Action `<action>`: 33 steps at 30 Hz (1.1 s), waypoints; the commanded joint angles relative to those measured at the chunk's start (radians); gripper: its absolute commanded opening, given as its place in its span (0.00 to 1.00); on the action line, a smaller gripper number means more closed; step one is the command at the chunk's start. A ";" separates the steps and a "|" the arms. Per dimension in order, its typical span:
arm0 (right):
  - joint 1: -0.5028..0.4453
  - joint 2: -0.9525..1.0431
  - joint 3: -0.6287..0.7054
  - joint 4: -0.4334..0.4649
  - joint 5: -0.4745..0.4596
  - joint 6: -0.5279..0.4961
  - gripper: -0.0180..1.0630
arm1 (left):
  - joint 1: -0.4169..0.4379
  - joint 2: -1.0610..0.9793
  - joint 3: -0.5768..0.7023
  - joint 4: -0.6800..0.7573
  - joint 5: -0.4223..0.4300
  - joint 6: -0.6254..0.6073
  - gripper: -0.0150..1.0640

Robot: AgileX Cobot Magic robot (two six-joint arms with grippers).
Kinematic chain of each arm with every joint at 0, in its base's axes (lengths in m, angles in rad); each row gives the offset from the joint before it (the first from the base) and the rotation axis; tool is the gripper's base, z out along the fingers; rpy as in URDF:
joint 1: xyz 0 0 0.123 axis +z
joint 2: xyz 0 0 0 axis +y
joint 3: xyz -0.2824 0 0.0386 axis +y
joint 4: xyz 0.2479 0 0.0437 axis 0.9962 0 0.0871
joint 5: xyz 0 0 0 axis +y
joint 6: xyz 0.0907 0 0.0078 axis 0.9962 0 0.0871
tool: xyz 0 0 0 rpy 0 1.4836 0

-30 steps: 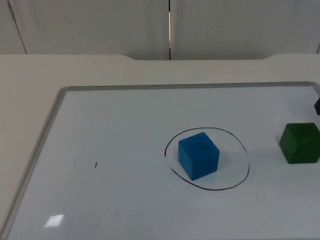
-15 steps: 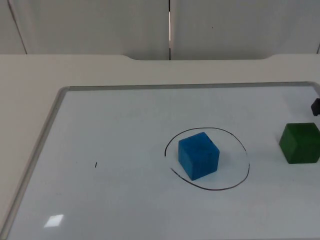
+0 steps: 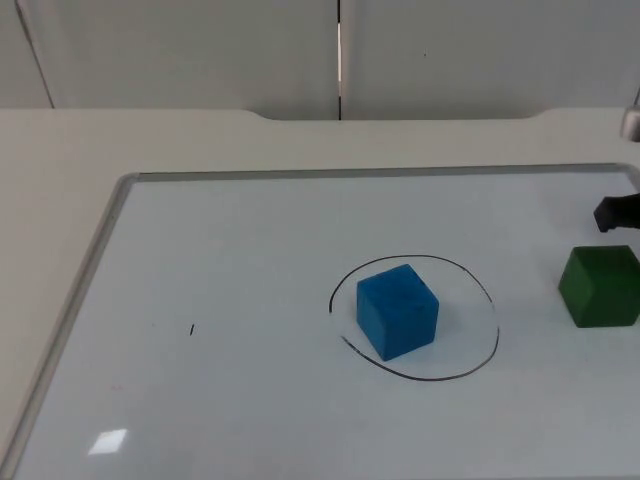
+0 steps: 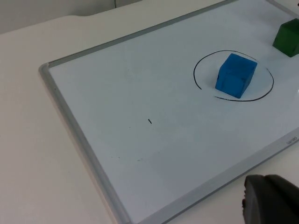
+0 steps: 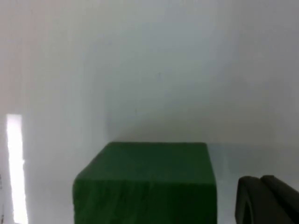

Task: Push the two cubes into the marked area.

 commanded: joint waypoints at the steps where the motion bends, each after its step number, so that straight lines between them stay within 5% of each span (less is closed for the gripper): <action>1: 0.004 -0.002 -0.006 -0.001 0.014 0.003 0.02 | 0.001 -0.004 0.005 0.002 -0.012 -0.008 0.01; 33: 0.067 -0.002 0.009 0.109 0.011 -0.024 0.02 | 0.001 -0.004 0.005 0.002 -0.012 -0.008 0.01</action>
